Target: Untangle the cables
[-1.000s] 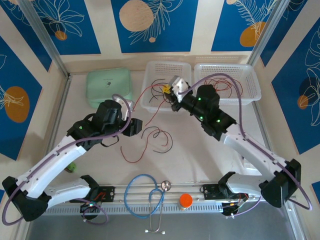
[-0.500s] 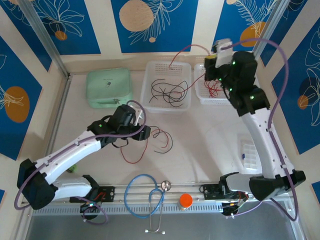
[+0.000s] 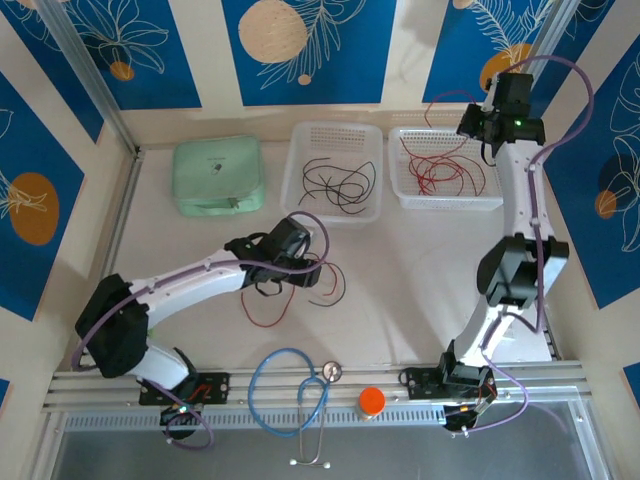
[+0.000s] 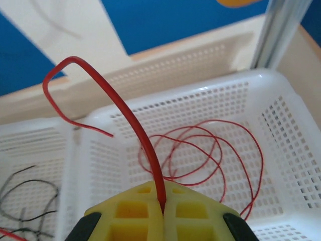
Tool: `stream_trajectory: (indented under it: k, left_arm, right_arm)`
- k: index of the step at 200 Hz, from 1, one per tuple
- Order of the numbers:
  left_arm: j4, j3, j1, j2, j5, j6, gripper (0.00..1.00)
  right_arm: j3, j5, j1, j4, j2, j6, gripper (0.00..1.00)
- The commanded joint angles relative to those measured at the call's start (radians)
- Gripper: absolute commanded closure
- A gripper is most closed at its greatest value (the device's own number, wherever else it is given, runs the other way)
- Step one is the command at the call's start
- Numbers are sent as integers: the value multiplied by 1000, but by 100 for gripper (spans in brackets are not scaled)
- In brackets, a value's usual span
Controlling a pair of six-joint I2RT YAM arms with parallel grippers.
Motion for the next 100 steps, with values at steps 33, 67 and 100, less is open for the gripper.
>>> stream_trajectory:
  k: [33, 67, 100]
  left_arm:
    - [2, 93, -14, 105, -61, 22, 43]
    - [0, 126, -25, 174, -62, 26, 46]
    - [0, 149, -32, 220, -86, 41, 52]
  right_arm:
    - [124, 139, -11, -21, 209, 32, 100]
    - [25, 152, -13, 16, 227, 73, 100]
    - [-32, 149, -28, 29, 252, 103, 100]
